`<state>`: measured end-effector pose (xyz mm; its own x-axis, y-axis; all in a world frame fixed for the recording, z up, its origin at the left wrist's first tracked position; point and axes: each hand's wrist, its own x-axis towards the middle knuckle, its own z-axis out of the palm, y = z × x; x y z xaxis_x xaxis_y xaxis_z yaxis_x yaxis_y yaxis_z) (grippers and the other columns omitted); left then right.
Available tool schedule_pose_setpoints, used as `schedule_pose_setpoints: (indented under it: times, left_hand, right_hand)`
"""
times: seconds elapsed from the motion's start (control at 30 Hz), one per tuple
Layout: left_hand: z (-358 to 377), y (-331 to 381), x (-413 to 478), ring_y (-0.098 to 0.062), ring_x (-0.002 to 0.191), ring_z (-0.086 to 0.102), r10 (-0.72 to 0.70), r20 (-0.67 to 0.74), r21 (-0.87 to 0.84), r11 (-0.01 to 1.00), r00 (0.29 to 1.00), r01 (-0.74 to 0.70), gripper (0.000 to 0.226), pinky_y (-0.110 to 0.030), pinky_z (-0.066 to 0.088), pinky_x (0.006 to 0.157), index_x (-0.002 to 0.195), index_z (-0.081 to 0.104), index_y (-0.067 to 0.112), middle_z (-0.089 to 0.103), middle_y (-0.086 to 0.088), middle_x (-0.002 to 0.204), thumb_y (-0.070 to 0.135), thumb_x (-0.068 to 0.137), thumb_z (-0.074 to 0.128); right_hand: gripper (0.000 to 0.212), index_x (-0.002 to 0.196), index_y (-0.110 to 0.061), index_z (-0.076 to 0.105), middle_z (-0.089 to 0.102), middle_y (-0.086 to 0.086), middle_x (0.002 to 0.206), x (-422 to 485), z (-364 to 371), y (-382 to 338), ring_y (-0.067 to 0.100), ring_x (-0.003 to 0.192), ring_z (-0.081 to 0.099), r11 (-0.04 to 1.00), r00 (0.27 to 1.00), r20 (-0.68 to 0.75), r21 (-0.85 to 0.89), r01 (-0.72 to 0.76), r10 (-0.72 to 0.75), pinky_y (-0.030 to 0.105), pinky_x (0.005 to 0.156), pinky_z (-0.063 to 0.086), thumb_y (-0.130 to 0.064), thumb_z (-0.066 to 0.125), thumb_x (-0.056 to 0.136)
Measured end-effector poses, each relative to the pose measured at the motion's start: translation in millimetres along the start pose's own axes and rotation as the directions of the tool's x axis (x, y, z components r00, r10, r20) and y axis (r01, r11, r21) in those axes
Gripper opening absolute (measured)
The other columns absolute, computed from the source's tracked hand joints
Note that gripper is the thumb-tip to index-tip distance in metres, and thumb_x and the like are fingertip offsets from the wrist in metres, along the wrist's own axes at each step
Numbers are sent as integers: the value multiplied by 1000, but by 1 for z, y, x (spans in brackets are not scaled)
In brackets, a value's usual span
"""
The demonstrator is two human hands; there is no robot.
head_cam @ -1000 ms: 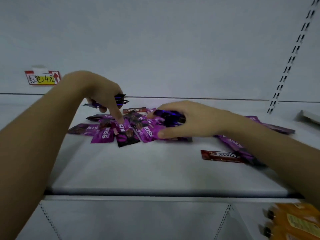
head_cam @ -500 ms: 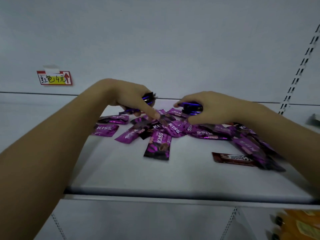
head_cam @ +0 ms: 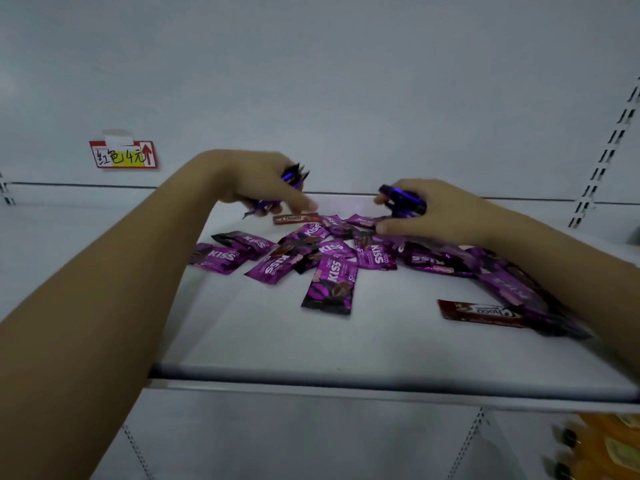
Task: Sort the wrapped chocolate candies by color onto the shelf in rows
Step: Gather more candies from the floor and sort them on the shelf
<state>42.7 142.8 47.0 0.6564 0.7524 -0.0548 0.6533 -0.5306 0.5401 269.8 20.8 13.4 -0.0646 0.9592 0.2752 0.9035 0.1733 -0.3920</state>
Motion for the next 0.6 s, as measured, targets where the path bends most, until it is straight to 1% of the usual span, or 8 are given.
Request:
schedule_pose_setpoints:
  times: [0.1, 0.17, 0.23, 0.3, 0.37, 0.47, 0.53, 0.6]
  left_hand:
    - [-1, 14, -1, -10, 55, 60, 164, -287, 36, 986, 944, -160, 28, -23, 49, 51, 88, 52, 9, 66, -2, 75, 35, 87, 65]
    - [1, 20, -4, -11, 57, 62, 220, -396, 131, 975, 892, -182, 30, -21, 46, 49, 91, 48, 11, 62, -1, 76, 37, 90, 62]
    - [4, 22, -10, -12, 59, 58, 206, -446, 221, 968, 871, -116, 33, -23, 40, 49, 94, 44, 13, 54, 1, 77, 41, 90, 60]
    - [7, 19, -24, -13, 60, 48, 143, -493, 289, 957, 858, 6, 36, -27, 33, 50, 99, 40, 13, 46, 2, 76, 40, 89, 61]
    - [11, 13, -43, -14, 62, 46, 42, -518, 179, 982, 854, 60, 36, -27, 35, 52, 105, 38, 12, 45, 0, 77, 31, 87, 64]
    - [17, 11, -82, -15, 67, 53, -146, -477, -211, 976, 867, 48, 37, -29, 45, 57, 112, 36, 14, 48, -7, 86, 18, 88, 64]
    - [25, 15, -114, -13, 68, 57, -196, -501, -245, 966, 843, 80, 37, -26, 47, 54, 114, 34, 15, 49, -7, 90, 19, 90, 62]
    - [35, 21, -151, -8, 62, 60, -213, -588, -199, 973, 780, 116, 36, -18, 47, 46, 114, 30, 15, 51, -7, 90, 22, 93, 59]
  right_hand:
    - [43, 114, -20, 57, 59, -6, 88, 0, -2, 5, 1, 68, 57, 995, 994, -104, 102, -13, 24, 24, 68, 43, -42, 70, 80]
    - [47, 118, -20, 53, 60, -1, 98, 1, 0, 10, 13, 81, 61, 998, 992, -124, 60, -24, 31, 33, 76, 49, -42, 70, 80]
    - [53, 124, -22, 47, 57, 2, 112, 1, 1, 12, 24, 95, 58, 1000, 992, -127, 5, -28, 28, 38, 86, 48, -41, 71, 80]
    - [52, 124, -23, 45, 56, 3, 113, 0, -1, 7, 25, 94, 57, 1000, 991, -136, 12, 0, 2, 33, 79, 45, -38, 71, 81]
    - [45, 117, -23, 47, 57, 3, 110, -2, -2, -2, 25, 91, 58, 999, 990, -135, 28, 44, -40, 31, 74, 42, -37, 70, 82]
    - [39, 116, -19, 49, 59, 4, 111, -10, -5, -23, 25, 96, 59, 988, 981, -121, 8, 155, -153, 30, 78, 43, -34, 68, 84]
    - [41, 121, -19, 49, 59, 3, 113, -23, -14, -44, 23, 98, 57, 962, 956, -110, -41, 269, -272, 26, 82, 41, -31, 66, 86]
    - [44, 127, -22, 46, 56, 0, 111, -43, -22, -70, 19, 94, 53, 924, 915, -127, -70, 377, -383, 23, 83, 38, -30, 64, 88]
